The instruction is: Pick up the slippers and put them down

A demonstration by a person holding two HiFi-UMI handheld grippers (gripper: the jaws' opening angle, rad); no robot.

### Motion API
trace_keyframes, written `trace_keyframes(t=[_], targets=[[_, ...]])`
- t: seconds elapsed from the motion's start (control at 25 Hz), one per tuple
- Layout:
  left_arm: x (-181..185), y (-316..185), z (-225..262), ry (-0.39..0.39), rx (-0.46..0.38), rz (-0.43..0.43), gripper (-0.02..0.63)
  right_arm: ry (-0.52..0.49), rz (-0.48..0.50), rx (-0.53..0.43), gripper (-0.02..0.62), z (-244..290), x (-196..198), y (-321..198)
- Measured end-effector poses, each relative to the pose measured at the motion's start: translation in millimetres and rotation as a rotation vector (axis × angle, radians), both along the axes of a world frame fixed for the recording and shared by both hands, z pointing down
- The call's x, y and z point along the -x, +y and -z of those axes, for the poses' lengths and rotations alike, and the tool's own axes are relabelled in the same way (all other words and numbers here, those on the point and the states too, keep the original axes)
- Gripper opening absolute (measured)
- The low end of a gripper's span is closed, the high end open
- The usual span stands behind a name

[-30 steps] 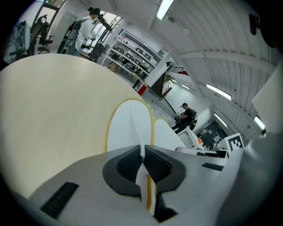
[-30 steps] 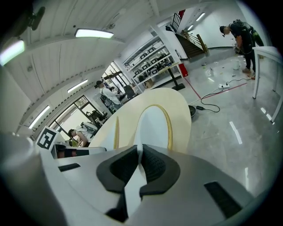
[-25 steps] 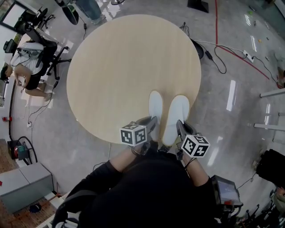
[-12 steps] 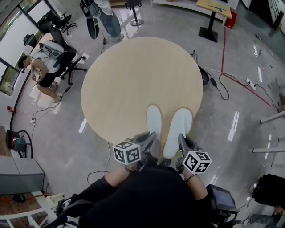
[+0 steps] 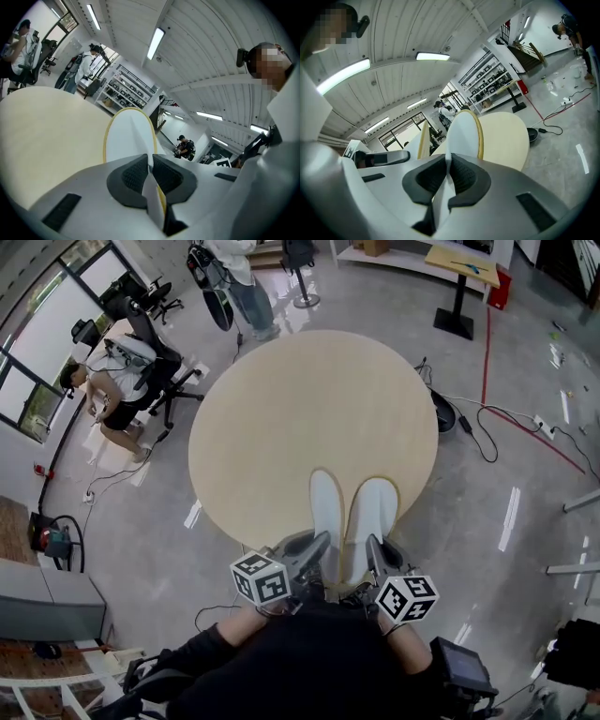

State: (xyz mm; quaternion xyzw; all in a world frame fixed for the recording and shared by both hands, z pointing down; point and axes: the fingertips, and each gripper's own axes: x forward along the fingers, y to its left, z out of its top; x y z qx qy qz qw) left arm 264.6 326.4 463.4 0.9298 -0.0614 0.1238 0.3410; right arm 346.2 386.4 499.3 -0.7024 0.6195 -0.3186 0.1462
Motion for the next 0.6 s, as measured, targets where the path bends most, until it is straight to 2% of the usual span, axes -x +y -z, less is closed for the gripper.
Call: trace_keyframes(t=[0.16, 0.36, 0.44, 0.52, 0.6], targets=[[15.4, -14.5, 20.2, 0.055, -0.07, 0.039, 0.033, -0.002, 0.052, 0.011, 0.031, -2.3, 16.0, -15.1], [65.8, -50.1, 42.3, 0.094, -0.185, 0.174, 0.034, 0.048, 0.138, 0.004, 0.031, 12.3, 47.9, -53.1], [96.2, -71.2, 42.6, 0.046, -0.245, 0.246, 0.034, 0.066, 0.19, 0.001, 0.031, 18.6, 70.0, -75.5], [135.0, -96.1, 28.4, -0.061, -0.279, 0.326, 0.032, 0.084, 0.246, 0.002, 0.031, 23.2, 99.0, -101.0], [178.4, -116.7, 9.8, -0.128, -0.232, 0.399, 0.033, 0.094, 0.29, 0.008, 0.031, 25.5, 132.4, -124.4]])
